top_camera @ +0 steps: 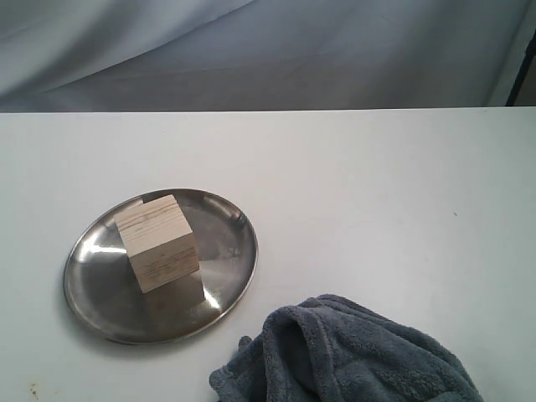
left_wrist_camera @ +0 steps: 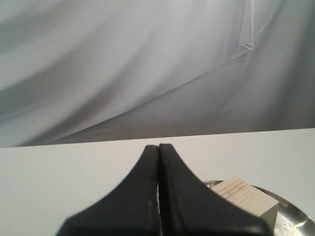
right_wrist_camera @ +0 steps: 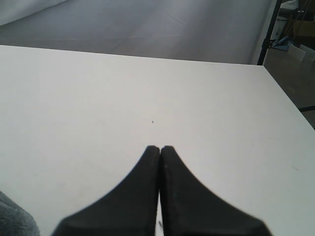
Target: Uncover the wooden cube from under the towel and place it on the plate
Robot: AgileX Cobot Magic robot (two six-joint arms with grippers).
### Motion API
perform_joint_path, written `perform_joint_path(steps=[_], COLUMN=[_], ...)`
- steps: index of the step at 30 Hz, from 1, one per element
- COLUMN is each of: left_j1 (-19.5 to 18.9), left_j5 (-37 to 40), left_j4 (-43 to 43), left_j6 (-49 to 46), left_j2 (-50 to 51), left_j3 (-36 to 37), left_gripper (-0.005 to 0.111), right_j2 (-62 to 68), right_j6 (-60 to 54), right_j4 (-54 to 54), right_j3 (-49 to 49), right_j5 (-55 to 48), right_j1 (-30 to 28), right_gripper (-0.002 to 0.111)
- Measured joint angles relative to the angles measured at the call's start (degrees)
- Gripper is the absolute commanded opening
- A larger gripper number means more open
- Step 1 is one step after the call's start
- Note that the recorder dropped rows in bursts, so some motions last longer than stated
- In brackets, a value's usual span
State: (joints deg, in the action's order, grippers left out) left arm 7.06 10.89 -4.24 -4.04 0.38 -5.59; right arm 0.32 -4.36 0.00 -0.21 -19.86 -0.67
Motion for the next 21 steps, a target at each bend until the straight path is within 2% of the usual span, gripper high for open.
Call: perform_joint_path(steps=[9,16,21], left_j1=[0.0,0.0,-2.0], left_j5=[6.3,9.8,10.1], left_j4=[1.1,5.4,6.4], left_j6=[0.9,5.2,6.3], left_j2=[0.0,0.0,0.0], left_j3=[0.0,0.0,0.0], left_gripper=[0.0,0.0,0.0], right_j2=[0.0,0.0,0.0], right_j6=[0.0,0.0,0.0], right_j4=[0.0,0.0,0.0], right_j3=[0.0,0.0,0.0], right_j5=[0.0,0.0,0.0], right_j1=[0.0,0.0,0.0], right_gripper=[0.0,0.0,0.0])
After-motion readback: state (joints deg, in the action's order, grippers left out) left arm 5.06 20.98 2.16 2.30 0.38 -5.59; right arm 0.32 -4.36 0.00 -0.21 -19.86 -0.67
